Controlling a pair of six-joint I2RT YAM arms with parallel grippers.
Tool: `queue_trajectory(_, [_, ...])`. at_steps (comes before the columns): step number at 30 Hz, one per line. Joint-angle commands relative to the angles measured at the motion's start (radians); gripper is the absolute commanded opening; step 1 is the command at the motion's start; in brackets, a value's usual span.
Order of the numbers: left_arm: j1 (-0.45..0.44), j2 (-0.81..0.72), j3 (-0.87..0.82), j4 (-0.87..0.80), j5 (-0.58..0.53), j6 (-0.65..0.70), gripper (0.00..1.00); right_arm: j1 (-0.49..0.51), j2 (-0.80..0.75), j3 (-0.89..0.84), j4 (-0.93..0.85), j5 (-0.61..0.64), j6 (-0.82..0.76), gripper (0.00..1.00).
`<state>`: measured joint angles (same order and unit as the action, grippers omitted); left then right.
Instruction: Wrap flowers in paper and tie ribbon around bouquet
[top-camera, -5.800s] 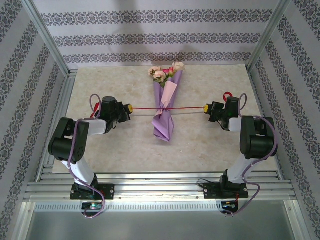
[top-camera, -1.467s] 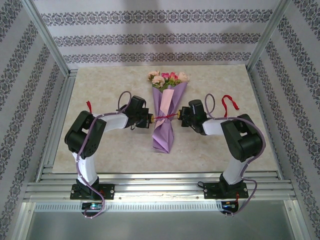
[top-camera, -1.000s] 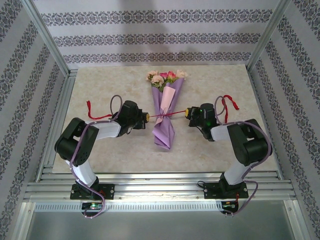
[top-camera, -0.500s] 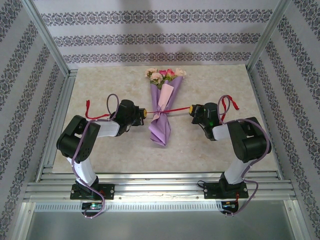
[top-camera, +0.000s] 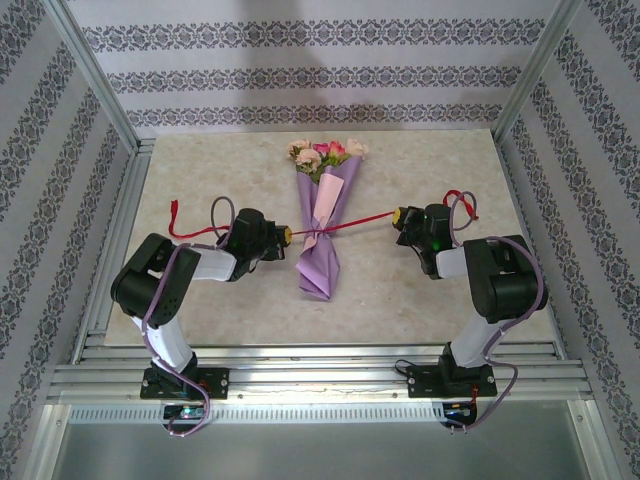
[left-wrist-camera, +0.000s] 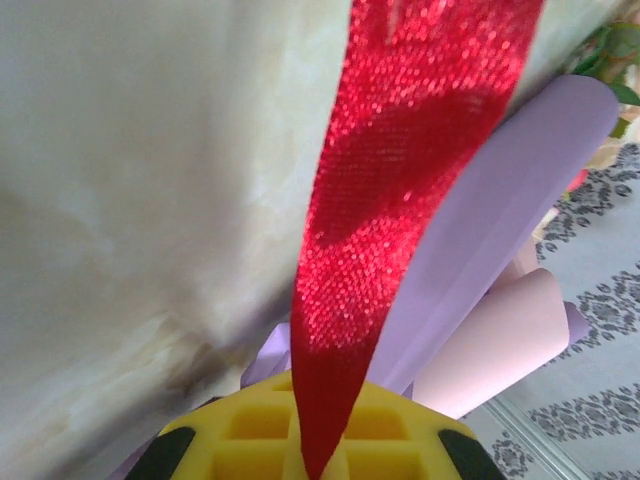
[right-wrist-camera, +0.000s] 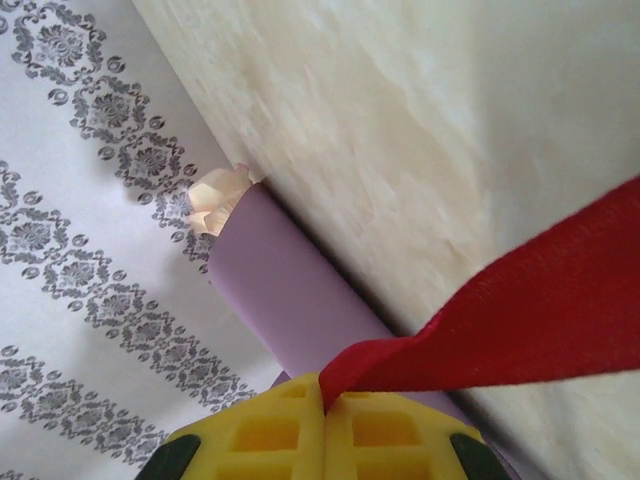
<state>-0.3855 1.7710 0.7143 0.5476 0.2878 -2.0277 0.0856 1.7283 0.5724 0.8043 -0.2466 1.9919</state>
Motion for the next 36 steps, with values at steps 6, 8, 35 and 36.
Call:
queue_trajectory(6, [0.046,-0.063,0.083,-0.349,-0.004,0.078,0.08,0.016,-0.071,-0.042,-0.107,0.084,-0.023,0.00])
queue_trajectory(8, [0.057,-0.054,0.123,-0.419,0.015,0.103,0.12,0.017,-0.073,-0.050,-0.108,0.078,-0.026,0.00])
queue_trajectory(35, [0.159,0.208,0.801,-1.501,-0.064,0.363,0.69,0.030,-0.066,-0.033,-0.131,0.055,-0.028,0.00])
queue_trajectory(36, [0.166,0.221,0.803,-1.501,-0.065,0.367,0.69,0.031,-0.066,-0.032,-0.130,0.055,-0.027,0.00])
